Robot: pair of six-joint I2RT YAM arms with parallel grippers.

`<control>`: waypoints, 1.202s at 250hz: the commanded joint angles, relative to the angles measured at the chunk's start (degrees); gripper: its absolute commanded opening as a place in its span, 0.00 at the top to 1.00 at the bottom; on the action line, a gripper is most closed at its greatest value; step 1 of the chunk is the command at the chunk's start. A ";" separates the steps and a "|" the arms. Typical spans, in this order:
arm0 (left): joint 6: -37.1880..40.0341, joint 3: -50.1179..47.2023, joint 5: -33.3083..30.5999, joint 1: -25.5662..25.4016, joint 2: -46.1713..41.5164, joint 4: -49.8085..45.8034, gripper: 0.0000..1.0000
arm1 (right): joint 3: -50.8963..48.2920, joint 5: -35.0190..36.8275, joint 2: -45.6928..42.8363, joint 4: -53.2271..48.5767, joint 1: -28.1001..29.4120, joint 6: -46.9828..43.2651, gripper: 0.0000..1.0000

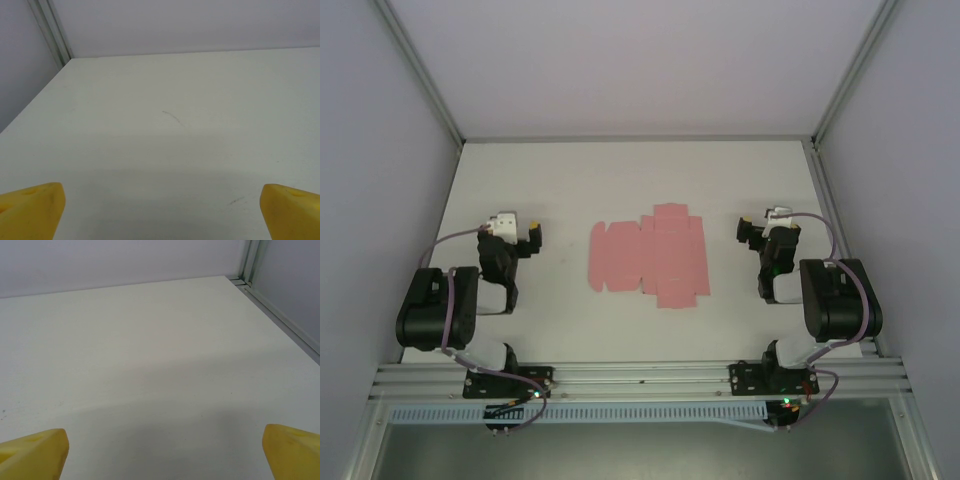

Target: Assemble paper box

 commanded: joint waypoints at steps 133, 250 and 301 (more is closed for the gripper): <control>-20.73 33.14 10.18 -10.08 -15.53 -67.23 0.00 | 30.46 1.01 -18.43 -72.28 14.71 20.07 0.02; -30.00 31.53 27.51 -17.64 0.04 -69.08 0.02 | 33.39 -11.66 1.17 -74.31 26.36 25.98 0.56; -29.64 31.12 32.84 -18.33 5.79 -67.89 0.08 | 25.26 -13.59 4.61 -66.45 26.40 29.44 0.73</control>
